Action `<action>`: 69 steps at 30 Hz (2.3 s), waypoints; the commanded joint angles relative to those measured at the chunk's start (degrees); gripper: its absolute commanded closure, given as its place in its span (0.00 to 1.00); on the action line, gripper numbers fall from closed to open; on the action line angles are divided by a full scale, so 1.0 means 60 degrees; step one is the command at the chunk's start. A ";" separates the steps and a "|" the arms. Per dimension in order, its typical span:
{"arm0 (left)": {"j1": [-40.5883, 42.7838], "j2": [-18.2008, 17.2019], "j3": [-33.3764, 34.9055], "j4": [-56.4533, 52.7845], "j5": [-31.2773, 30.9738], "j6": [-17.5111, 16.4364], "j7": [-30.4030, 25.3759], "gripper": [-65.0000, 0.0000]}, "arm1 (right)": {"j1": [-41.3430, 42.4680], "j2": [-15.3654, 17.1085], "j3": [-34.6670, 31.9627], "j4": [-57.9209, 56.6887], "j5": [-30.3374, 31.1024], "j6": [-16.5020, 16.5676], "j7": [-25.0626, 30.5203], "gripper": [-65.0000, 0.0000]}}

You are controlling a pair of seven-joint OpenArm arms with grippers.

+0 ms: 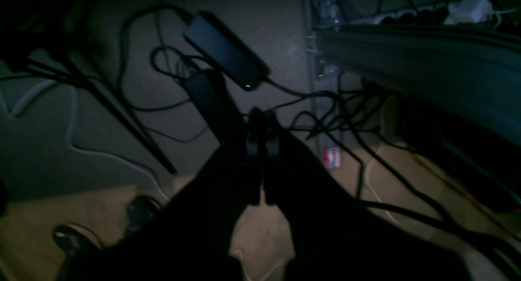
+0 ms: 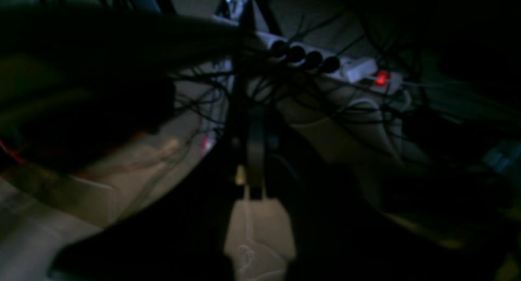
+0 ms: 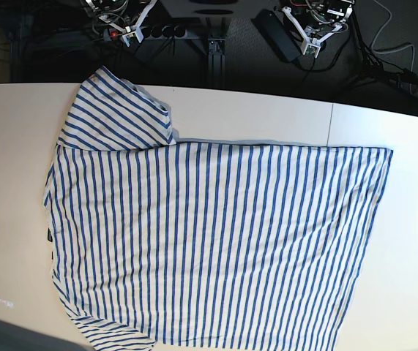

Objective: Fold the T-shirt properly
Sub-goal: 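Move both grippers from rest toward the shirt's shoulder edge, then grasp the striped shirt's shoulder corners with both grippers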

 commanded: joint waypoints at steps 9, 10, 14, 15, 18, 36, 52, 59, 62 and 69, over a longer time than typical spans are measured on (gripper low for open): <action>0.2218 -0.1126 0.0015 0.4368 -0.0375 -0.1927 0.0197 1.00 | -0.1741 0.1672 -0.0958 0.2412 -0.0208 -0.0204 0.0084 1.00; 0.2495 -0.1304 0.0015 0.4929 -0.0430 -0.1923 0.0193 1.00 | -0.1978 0.1847 -0.0973 0.2772 -0.0204 -0.0200 0.0084 1.00; 0.3559 -0.2000 0.0015 0.7209 -0.0375 -0.1902 0.0193 1.00 | -0.2907 0.2561 -0.0973 0.4404 -0.0171 -0.0193 0.0087 1.00; 0.3799 -0.2164 0.0011 0.7756 -0.0313 -0.1807 0.0197 1.00 | -0.3115 0.2754 -0.0973 0.4827 -0.0171 -0.0175 0.0087 1.00; 0.4444 -0.2608 0.0011 0.9296 0.0080 -0.1479 0.0204 0.94 | -0.3665 0.3322 -0.0973 0.6040 -0.0171 -0.0095 0.0087 1.00; 0.5537 -0.4925 0.0015 1.4662 0.1515 -0.0386 0.3843 0.79 | -0.4812 0.5909 -0.0969 1.1967 -0.0681 -0.0022 -0.0149 0.86; 0.5482 -0.6080 0.0015 1.5708 0.1974 0.0222 0.3767 0.79 | -0.3508 0.6196 -0.0969 1.3169 -0.0674 0.0328 -0.0882 0.40; 0.5479 -0.6084 0.0015 1.5708 0.1971 0.0222 0.3679 0.79 | -0.2787 0.6193 -0.1042 1.2564 -0.0117 0.0583 -0.0882 0.40; 0.5479 -0.6084 0.0015 1.5708 0.1971 0.0222 0.3650 0.79 | -0.2473 0.6193 -0.1300 1.2258 -0.0066 0.0586 -0.0882 0.40; 0.5457 -0.6084 0.0015 1.5708 0.1974 0.0222 0.3654 0.79 | -0.1810 0.6193 -0.1727 1.1635 -0.0051 0.0565 -0.1089 0.40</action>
